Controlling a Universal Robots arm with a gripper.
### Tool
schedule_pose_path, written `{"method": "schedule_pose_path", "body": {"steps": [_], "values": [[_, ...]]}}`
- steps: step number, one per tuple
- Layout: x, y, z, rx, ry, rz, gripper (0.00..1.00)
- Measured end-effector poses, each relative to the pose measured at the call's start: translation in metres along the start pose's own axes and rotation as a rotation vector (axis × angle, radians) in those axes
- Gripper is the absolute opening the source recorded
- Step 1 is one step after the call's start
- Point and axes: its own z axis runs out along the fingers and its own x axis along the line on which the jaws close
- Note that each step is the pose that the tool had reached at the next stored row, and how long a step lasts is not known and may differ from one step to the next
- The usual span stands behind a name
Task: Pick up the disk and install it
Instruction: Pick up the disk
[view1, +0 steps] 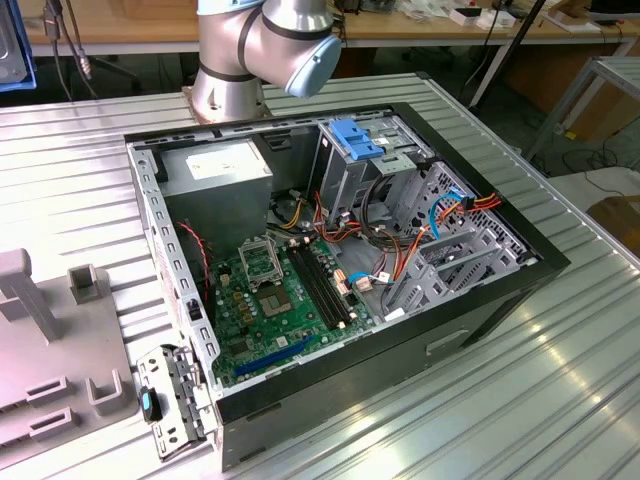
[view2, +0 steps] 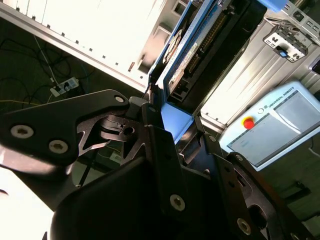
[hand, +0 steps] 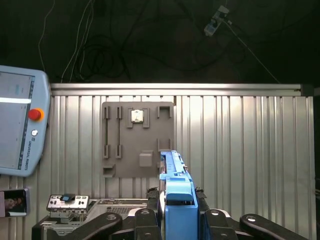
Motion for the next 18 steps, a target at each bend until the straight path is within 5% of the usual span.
{"method": "schedule_pose_path", "body": {"steps": [18], "values": [[-0.0001,-0.0163,-0.0005,0.0000,0.0000,0.000,0.37]]}}
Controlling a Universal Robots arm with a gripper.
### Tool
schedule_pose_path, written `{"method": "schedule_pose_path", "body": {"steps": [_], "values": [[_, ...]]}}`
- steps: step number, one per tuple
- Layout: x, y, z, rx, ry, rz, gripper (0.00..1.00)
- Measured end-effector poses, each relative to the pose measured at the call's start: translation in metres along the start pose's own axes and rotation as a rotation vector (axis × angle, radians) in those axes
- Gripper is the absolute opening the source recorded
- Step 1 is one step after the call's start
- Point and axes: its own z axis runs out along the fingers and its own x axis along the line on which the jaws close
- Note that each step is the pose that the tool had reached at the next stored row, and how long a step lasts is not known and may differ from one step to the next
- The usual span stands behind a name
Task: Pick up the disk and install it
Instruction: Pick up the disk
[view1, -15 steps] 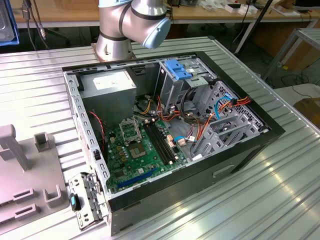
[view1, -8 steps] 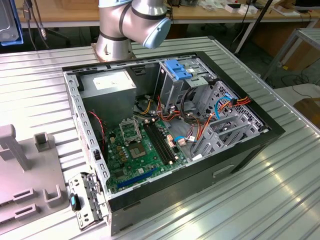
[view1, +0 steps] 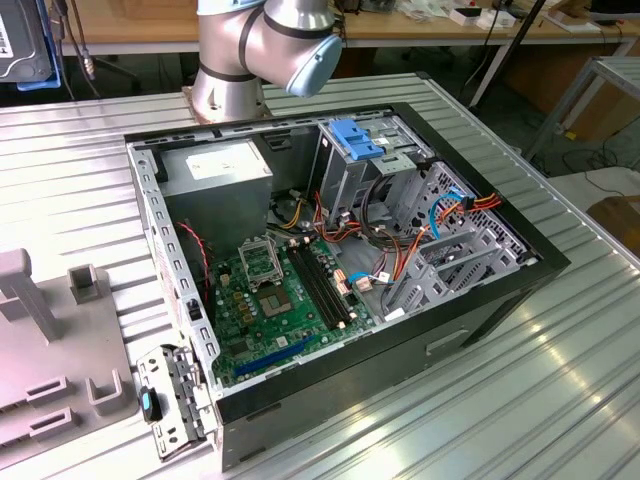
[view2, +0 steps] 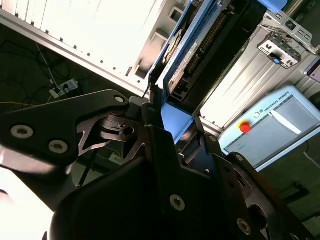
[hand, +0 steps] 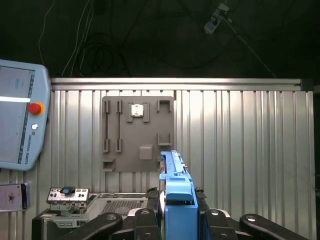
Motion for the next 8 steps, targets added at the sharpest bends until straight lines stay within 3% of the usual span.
{"method": "schedule_pose_path", "body": {"steps": [8], "values": [[-0.0001,-0.0112,-0.0004,0.0000,0.0000,0.000,0.37]]}}
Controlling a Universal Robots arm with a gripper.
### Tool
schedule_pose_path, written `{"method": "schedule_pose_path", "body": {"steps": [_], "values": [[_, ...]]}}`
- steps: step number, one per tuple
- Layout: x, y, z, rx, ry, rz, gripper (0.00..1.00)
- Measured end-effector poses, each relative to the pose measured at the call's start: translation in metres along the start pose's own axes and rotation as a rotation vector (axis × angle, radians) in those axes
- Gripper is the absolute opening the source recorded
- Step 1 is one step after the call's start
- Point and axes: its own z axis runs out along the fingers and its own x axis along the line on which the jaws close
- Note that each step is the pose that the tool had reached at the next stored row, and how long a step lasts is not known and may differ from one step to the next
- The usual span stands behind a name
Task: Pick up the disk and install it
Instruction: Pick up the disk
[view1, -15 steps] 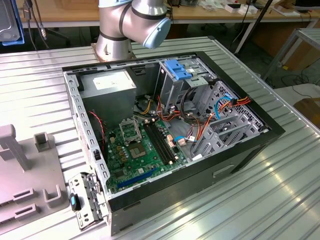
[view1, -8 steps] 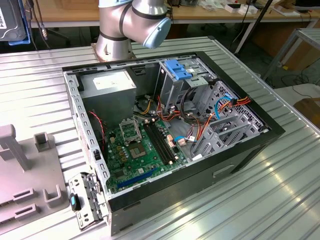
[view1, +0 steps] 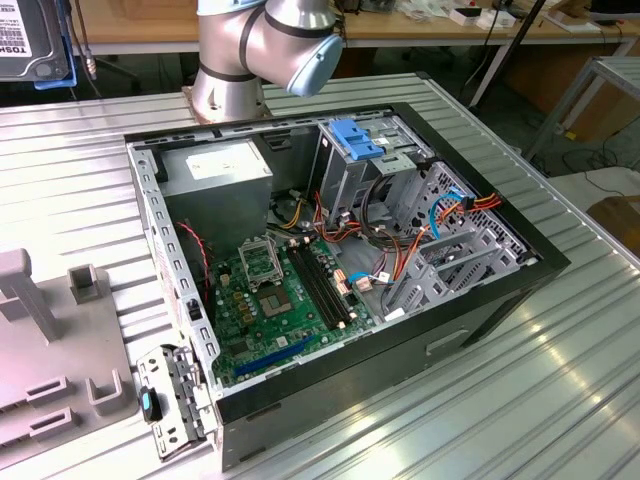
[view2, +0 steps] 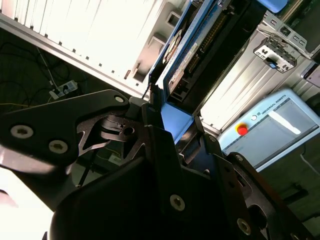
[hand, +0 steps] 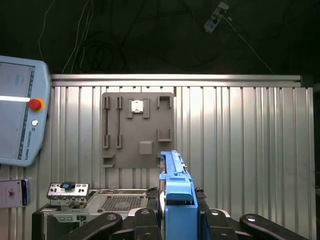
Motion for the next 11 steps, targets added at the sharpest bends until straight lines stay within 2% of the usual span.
{"method": "schedule_pose_path", "body": {"steps": [11], "values": [[-0.0001,-0.0127,-0.0005,0.0000,0.0000,0.000,0.37]]}}
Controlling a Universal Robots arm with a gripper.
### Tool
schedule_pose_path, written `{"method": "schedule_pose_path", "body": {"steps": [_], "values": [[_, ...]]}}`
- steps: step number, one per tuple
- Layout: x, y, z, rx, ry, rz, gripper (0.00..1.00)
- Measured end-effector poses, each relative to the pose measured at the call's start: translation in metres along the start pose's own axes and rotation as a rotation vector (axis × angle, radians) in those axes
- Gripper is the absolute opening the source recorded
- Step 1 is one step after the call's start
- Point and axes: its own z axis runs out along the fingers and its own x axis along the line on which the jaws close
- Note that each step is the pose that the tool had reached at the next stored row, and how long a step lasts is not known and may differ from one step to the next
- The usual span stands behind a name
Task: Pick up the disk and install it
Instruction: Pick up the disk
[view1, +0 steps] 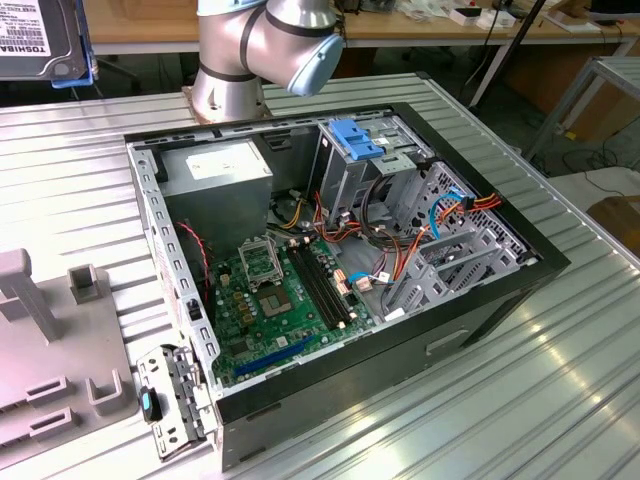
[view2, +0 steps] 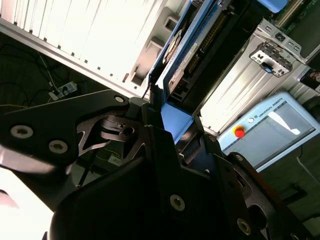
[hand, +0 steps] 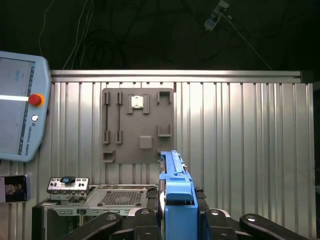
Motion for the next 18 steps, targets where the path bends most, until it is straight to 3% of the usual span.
{"method": "schedule_pose_path", "body": {"steps": [18], "values": [[-0.0001,-0.0213,-0.0008,0.0000,0.0000,0.000,0.37]]}}
